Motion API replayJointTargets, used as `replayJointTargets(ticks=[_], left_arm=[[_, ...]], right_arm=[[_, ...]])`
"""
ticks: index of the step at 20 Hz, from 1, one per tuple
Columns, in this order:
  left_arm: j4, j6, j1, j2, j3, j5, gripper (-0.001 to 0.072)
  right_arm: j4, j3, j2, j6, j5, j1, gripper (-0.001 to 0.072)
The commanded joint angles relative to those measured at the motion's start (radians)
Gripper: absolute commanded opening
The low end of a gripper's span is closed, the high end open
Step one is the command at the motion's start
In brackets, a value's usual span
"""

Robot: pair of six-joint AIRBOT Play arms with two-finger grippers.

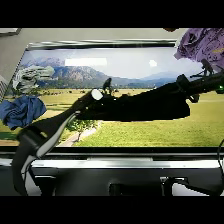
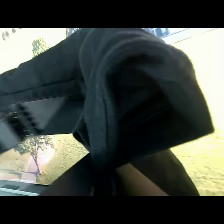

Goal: Fold the clothes and pants, and hang the long-sleeved shirts on hangers.

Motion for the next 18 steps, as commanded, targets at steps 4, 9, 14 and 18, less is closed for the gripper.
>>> replayJointTargets(ticks=[4, 9, 14, 18], left_arm=[[-0.102, -0.03, -0.067, -0.183, 0.22, -0.033, 0.0013], [-0.13, -0.035, -0.1, -0.224, 0.266, -0.013, 0.0014], [-0.154, -0.034, -0.111, -0.221, 0.268, 0.027, 0.0013], [-0.113, -0.034, -0.019, -0.169, 0.267, -0.082, 0.0011]], right_arm=[[-0.002, 0.084, 0.013, 0.136, 0.011, 0.0, 0.0027], [0.036, 0.128, 0.013, 0.188, 0.033, 0.0, 0.0027], [0.065, 0.129, 0.013, 0.203, 0.028, 0.0, 0.0027], [0.098, 0.129, 0.013, 0.217, 0.007, 0.001, 0.0027]])
